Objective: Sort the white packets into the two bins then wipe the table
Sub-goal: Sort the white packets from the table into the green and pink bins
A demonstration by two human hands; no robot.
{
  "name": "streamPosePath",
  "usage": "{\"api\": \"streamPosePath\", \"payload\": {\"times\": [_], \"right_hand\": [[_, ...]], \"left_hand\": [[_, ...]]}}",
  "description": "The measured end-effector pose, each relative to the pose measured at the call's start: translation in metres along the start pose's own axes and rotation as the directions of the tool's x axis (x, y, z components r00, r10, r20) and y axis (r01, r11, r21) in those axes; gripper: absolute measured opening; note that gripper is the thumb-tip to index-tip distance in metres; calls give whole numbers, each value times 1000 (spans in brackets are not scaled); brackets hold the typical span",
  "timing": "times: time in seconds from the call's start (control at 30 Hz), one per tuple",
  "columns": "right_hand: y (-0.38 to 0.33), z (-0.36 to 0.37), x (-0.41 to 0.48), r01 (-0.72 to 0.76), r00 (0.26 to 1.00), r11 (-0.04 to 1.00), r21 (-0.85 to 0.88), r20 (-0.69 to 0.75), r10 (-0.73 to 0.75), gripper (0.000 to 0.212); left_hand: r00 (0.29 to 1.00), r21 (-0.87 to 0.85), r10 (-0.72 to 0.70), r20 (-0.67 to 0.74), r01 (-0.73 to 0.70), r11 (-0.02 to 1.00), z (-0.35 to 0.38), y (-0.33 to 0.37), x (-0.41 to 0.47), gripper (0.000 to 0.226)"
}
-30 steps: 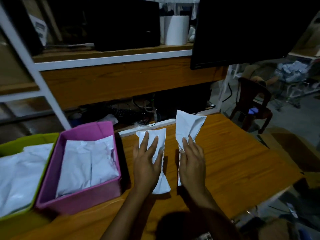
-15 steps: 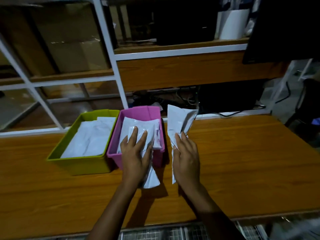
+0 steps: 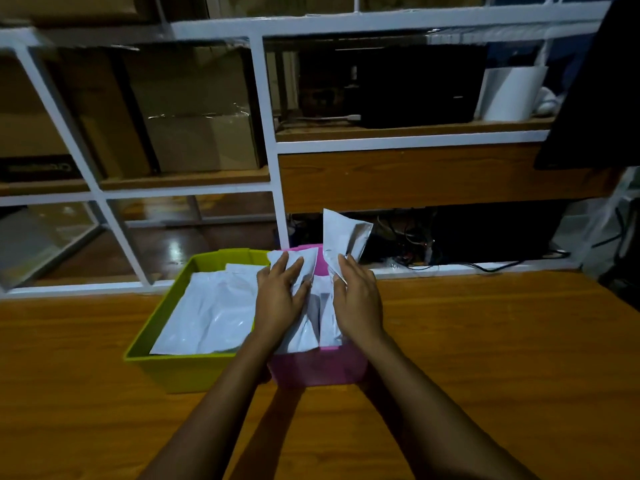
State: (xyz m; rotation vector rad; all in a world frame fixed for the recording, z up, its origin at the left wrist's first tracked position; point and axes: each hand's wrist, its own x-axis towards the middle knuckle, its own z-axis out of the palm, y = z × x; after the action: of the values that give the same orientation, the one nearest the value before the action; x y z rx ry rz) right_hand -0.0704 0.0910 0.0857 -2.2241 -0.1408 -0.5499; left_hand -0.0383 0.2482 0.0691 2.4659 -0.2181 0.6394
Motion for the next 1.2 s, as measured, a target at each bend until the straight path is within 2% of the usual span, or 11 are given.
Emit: {"api": "streamPosePath", "payload": {"times": [0.13,0.23,0.37,0.43,0.5,0.57,0.67,0.77,0.9,1.0,1.2], "right_hand": [[9,34,33,-35,995,993,-116,87,45,44],[27,64,47,-75,983,966,-246,144,113,45],[54,90,44,-79,908,835,-545,307,286,44],[60,93,46,-69,860,818,-571,381,338,47],[58,88,59,-80,824,850,-521,445,351,54],[53,75,79,-53,755,861,-505,544,366,65],[41,54,102,138,601,799,-585,691,402,85],[31,49,111,312,497,693,-650,733,464,107],[39,63,108,353,460,643,-680,724,514,123],[53,79,99,325,446,663,-674,728,521,131],[61,87,90,309,473,688,-657,734,488,130]], "left_hand": [[999,30,-2,53,0,1000,23,-16,29,45],[992,121,22,121,-37,992,46,-33,43,45],[929,258,-20,369,-81,963,76,-56,43,33],[878,314,-63,474,-102,944,82,-59,47,49],[847,302,-41,530,-144,942,74,-58,59,59],[742,252,-14,670,-209,945,58,-57,73,66],[489,288,-89,868,-349,891,32,-48,83,106],[386,316,-127,914,-479,819,33,-42,84,124],[362,347,-182,914,-467,813,45,-49,82,129],[367,361,-190,910,-480,800,52,-56,78,131],[387,389,-207,898,-481,786,73,-65,69,132]]}}
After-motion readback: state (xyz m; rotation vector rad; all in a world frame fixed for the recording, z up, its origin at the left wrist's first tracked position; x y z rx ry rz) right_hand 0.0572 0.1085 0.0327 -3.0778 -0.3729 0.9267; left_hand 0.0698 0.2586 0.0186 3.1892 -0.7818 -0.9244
